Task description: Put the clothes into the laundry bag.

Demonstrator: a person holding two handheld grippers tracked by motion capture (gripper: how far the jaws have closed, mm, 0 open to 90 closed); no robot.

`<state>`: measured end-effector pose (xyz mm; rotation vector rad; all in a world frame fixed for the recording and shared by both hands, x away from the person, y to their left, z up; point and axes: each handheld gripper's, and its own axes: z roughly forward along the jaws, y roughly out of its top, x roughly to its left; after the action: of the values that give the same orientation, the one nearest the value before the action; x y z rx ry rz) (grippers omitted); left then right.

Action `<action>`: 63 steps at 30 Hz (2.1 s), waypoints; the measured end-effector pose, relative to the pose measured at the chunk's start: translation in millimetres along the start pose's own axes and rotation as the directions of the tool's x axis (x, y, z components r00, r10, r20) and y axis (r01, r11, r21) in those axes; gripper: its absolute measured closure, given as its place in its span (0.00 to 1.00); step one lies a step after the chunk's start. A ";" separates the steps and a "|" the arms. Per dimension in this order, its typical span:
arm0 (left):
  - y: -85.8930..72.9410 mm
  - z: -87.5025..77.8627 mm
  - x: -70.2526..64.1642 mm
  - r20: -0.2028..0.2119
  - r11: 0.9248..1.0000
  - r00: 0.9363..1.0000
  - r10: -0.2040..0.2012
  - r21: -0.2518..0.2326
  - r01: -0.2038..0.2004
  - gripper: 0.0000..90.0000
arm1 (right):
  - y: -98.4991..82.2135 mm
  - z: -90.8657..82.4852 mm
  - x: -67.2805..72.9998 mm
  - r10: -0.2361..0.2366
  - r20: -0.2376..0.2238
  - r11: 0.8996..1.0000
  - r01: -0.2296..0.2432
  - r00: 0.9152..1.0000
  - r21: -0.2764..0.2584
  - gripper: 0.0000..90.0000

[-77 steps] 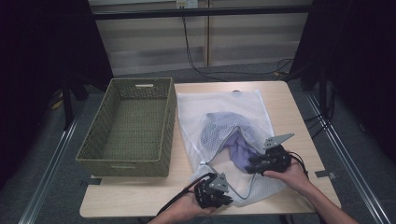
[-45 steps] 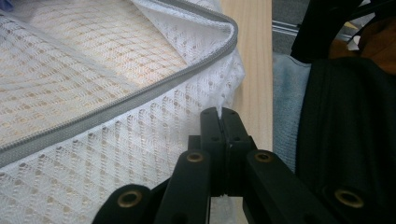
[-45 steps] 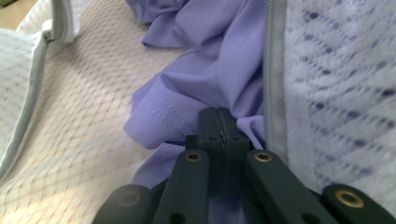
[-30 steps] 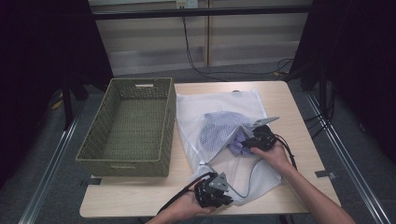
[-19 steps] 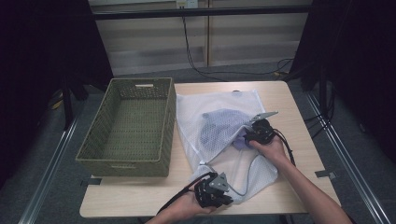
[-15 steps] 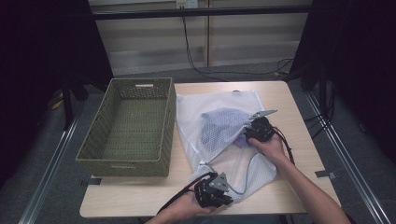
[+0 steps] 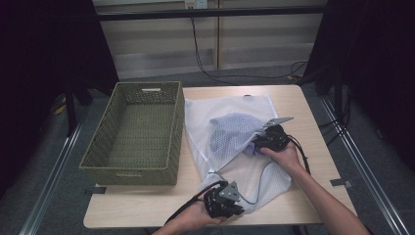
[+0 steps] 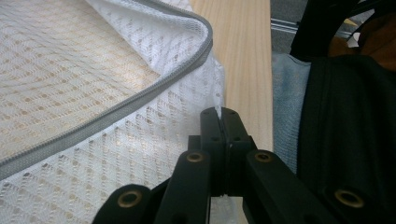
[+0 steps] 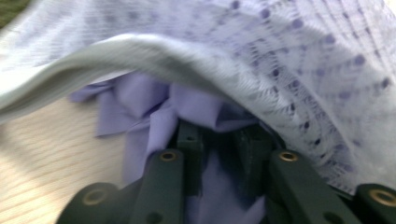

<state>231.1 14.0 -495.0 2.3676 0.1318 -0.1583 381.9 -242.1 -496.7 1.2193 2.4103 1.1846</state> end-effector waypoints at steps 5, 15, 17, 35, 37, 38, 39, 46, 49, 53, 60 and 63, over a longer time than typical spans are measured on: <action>0.1 -0.2 0.0 -0.004 1.000 1.000 0.001 0.001 -0.001 1.00 | -1.6 -20.2 9.7 -0.015 -0.079 0.999 0.011 0.997 -0.048 0.70; 0.2 -0.1 0.3 0.003 1.000 1.000 -0.005 0.002 0.005 1.00 | -3.2 -57.3 12.4 -0.041 -0.111 0.985 0.021 0.993 -0.172 0.59; 0.3 -0.1 0.2 0.001 1.000 1.000 0.000 0.002 0.000 1.00 | -0.9 -60.3 8.2 -0.032 -0.106 0.981 0.011 0.994 -0.193 0.57; 1.0 -0.9 1.1 0.007 1.000 1.000 0.002 0.016 -0.002 1.00 | 11.5 -39.0 5.5 -0.078 -0.028 0.982 0.072 0.997 -0.172 0.58; 1.3 -1.5 1.3 0.008 1.000 1.000 0.004 0.026 -0.005 1.00 | 12.8 -35.4 6.6 -0.085 -0.018 0.984 0.081 0.996 -0.161 0.62; 0.9 -0.8 1.0 0.007 1.000 1.000 0.001 0.015 -0.001 1.00 | 12.9 -33.3 7.5 -0.087 -0.017 0.984 0.083 0.996 -0.156 0.63; 1.0 -1.0 1.0 0.006 1.000 1.000 0.003 0.018 -0.003 1.00 | 13.2 -31.0 8.7 -0.089 -0.017 0.985 0.085 0.996 -0.151 0.63; 1.4 -1.9 1.4 0.007 1.000 1.000 0.005 0.030 -0.005 1.00 | 17.7 -38.4 12.9 -0.083 -0.008 0.976 0.080 0.997 -0.203 0.91; 0.8 -0.8 0.8 0.005 1.000 1.000 0.001 0.014 -0.001 1.00 | 18.1 -41.6 14.7 -0.092 -0.038 0.974 0.082 0.995 -0.211 0.97; 0.6 -0.3 0.8 0.006 1.000 1.000 -0.001 0.008 0.001 1.00 | 19.5 -47.0 17.3 -0.094 -0.070 0.973 0.077 0.993 -0.217 0.98; 0.4 -0.1 0.5 0.005 1.000 1.000 -0.002 0.003 0.002 1.00 | 22.4 -61.5 19.7 -0.103 -0.104 0.966 0.075 0.989 -0.247 0.98; 0.6 -0.4 0.6 0.005 1.000 1.000 -0.001 0.008 0.001 1.00 | 23.8 -66.1 21.8 -0.107 -0.117 0.964 0.074 0.987 -0.256 0.98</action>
<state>231.9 13.9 -494.4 2.3750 0.1298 -0.1654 349.9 -255.5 -431.7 0.9736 2.2864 1.5276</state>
